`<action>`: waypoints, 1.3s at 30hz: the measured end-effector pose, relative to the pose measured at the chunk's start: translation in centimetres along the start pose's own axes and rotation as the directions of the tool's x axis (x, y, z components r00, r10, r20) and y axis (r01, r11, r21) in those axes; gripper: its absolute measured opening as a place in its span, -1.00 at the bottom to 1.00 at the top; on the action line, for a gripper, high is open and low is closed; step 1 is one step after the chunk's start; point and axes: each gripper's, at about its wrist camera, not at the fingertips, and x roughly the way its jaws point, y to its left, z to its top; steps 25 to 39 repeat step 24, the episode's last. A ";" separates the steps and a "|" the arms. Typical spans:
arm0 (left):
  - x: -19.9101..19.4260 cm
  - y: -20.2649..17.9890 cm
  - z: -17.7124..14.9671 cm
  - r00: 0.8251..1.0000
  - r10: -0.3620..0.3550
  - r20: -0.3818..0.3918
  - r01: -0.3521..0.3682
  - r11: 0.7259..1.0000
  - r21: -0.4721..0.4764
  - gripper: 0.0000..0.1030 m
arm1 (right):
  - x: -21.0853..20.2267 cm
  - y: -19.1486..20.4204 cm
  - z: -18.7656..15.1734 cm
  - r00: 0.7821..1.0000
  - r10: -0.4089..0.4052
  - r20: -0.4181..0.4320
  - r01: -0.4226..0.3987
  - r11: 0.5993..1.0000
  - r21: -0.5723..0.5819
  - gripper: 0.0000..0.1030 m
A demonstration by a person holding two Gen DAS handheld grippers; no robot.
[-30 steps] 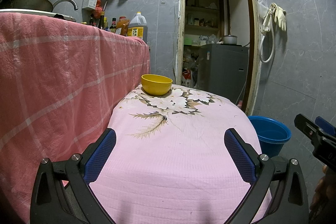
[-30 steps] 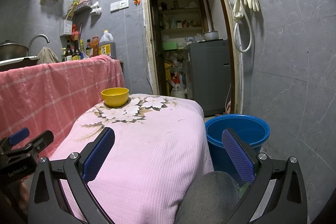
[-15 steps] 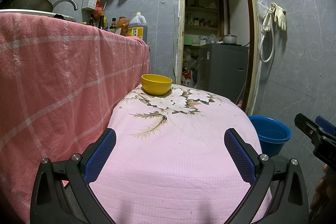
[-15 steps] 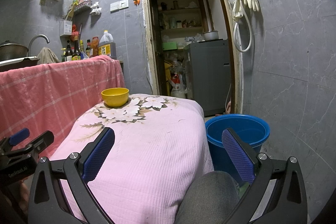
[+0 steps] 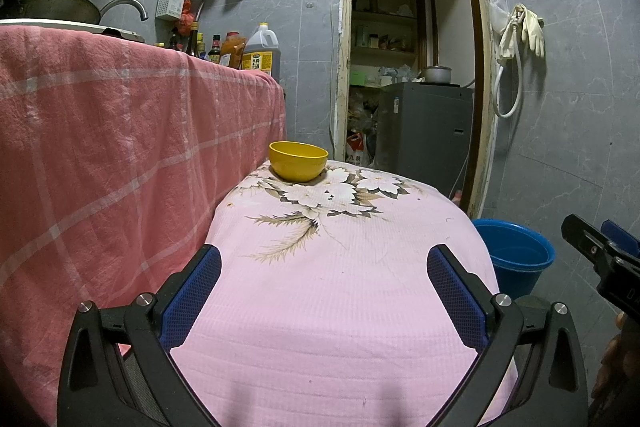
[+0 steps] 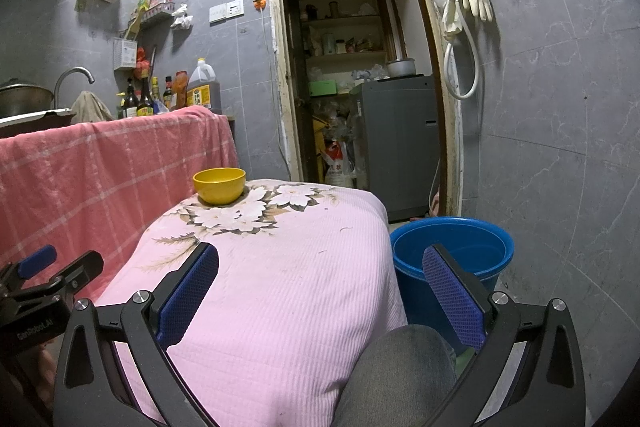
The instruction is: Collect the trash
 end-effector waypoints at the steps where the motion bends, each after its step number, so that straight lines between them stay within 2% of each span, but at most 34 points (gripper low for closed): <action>1: 0.0 0.0 0.0 1.000 -0.001 0.000 0.001 1.000 0.000 0.96 | 0.0 0.0 0.0 1.000 0.000 0.000 0.000 1.000 0.000 1.00; 15: 0.0 0.5 -0.3 0.999 0.038 -0.013 -0.038 0.999 -0.001 0.96 | 0.0 0.1 -0.1 1.000 0.000 0.000 0.000 1.000 -0.001 1.00; 39: 0.1 0.8 -0.3 0.999 0.031 -0.014 -0.031 0.999 0.007 0.96 | 0.0 0.3 -0.1 1.000 -0.002 -0.003 0.002 1.000 0.002 1.00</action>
